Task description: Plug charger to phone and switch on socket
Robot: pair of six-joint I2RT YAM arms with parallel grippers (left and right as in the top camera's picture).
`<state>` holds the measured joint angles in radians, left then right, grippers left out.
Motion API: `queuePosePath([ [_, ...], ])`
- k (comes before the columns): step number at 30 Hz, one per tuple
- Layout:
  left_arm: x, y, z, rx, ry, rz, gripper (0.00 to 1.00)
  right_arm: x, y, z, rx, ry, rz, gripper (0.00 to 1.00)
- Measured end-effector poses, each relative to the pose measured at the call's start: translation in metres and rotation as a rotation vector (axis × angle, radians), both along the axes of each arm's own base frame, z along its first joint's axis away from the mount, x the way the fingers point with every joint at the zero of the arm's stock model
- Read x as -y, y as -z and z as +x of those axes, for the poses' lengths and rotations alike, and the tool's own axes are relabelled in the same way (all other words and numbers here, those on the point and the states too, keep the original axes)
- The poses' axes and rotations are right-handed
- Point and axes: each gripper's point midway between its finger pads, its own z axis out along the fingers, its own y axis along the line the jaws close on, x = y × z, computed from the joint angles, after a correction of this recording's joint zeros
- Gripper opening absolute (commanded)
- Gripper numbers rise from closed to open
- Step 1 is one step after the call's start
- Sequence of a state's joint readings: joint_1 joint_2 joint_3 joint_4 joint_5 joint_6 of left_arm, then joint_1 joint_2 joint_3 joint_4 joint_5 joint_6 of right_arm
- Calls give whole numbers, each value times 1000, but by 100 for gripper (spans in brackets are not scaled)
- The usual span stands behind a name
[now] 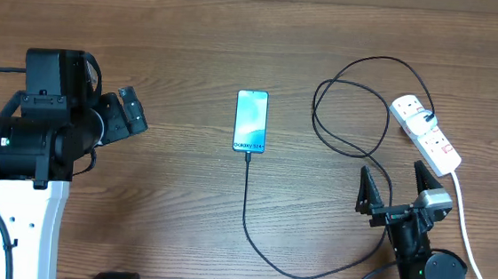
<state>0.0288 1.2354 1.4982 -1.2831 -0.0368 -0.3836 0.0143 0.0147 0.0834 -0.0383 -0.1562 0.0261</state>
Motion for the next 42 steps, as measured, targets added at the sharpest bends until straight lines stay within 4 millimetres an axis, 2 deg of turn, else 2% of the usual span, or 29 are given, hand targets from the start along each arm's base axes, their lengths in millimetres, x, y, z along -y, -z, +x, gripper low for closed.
queuePosePath([
  [10,0,0,0,0,0,0,99,2,2,3,37,14,2,100],
  [16,0,0,0,0,0,0,100,3,10,4,25,18,3,100],
  [22,0,0,0,0,0,0,100,3,41,6,-105,20,-1,100],
  [42,0,0,0,0,0,0,100,10,42,7,-104,64,-24,100],
])
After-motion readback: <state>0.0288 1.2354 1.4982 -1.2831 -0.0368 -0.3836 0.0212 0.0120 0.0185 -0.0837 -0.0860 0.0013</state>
